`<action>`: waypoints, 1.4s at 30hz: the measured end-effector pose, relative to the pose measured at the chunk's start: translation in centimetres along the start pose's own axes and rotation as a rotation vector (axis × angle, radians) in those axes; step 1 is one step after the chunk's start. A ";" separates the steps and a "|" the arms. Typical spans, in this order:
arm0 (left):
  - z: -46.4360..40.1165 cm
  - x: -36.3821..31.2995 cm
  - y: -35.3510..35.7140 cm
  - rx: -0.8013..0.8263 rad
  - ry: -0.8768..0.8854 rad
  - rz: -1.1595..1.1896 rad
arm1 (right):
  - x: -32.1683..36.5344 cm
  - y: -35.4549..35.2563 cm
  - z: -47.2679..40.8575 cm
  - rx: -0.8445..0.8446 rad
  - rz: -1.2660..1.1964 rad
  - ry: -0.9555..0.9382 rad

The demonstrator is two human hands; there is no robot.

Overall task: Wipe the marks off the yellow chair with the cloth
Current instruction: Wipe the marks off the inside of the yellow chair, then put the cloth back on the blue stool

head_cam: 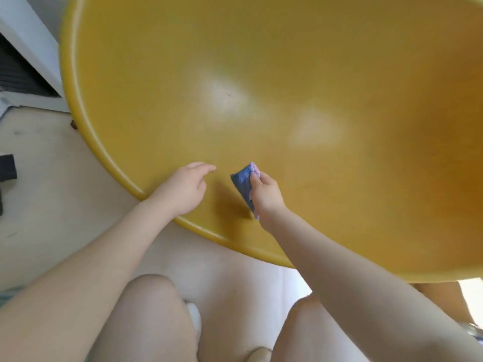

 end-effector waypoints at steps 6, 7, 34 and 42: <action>5.6 -10.3 -6.5 0.274 0.018 0.196 | 11.3 -5.6 8.5 -0.003 -0.150 0.264; 6.9 -12.4 -8.2 0.292 0.016 0.234 | 13.6 -6.1 10.3 0.012 -0.151 0.288; 41.9 -13.2 -18.0 -0.326 -0.903 0.671 | 23.0 3.1 34.1 1.023 0.397 0.320; 52.1 -4.0 -18.0 -0.609 -1.052 0.985 | 19.8 14.9 42.4 1.162 0.564 0.382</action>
Point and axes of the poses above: each hand's wrist, its own z-axis away from the middle knuckle, its own y-axis out of the palm, x = y × z, the point moved 8 cm from there along -z, towards the middle knuckle, and after that the axes turned 5 degrees about -y, right-handed, at the moved point
